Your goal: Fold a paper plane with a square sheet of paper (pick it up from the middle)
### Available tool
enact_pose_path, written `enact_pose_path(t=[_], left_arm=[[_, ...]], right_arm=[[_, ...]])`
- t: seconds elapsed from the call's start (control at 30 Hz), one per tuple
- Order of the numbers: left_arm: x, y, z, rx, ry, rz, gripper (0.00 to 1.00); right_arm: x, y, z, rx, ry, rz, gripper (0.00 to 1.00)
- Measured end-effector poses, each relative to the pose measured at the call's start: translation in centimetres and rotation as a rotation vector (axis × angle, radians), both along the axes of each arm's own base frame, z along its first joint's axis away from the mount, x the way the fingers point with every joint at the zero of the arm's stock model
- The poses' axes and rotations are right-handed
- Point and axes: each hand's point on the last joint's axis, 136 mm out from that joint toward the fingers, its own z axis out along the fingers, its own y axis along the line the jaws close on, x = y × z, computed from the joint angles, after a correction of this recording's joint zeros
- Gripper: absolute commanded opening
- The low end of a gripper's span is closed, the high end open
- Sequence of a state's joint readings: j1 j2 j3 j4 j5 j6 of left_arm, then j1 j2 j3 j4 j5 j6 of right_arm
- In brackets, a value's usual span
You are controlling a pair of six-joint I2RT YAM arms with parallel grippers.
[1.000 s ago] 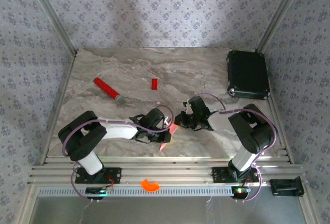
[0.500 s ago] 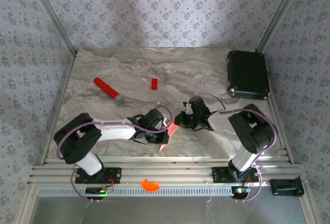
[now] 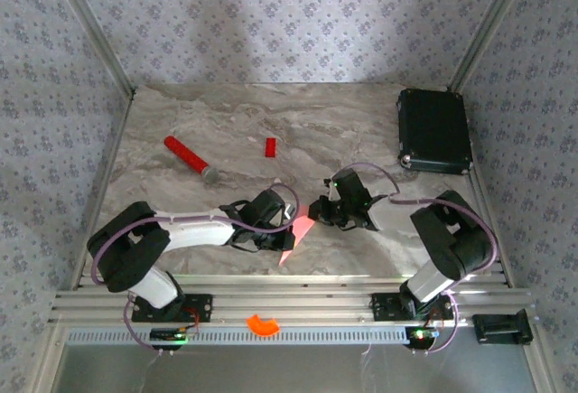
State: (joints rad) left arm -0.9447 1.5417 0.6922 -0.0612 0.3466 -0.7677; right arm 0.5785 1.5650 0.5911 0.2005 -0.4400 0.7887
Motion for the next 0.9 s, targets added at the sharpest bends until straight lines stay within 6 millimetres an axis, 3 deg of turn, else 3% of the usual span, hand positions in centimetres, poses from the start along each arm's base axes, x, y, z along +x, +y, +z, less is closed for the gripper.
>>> enact_pose_path(t=[0.17, 0.37, 0.9], left_arm=[[0.1, -0.1, 0.4, -0.009, -0.010, 0.003, 0.01], [0.4, 0.0, 0.6, -0.014, -0.014, 0.010, 0.01], [1.7, 1.1, 1.8, -0.054, -0.027, 0.080, 0.07]], right_arm=[[0.1, -0.3, 2.4, 0.015, -0.049, -0.011, 0.17], [0.1, -0.6, 3.9, 0.020, -0.084, -0.023, 0.22], [-0.5, -1.7, 3.8, 0.000, -0.088, -0.052, 0.27]])
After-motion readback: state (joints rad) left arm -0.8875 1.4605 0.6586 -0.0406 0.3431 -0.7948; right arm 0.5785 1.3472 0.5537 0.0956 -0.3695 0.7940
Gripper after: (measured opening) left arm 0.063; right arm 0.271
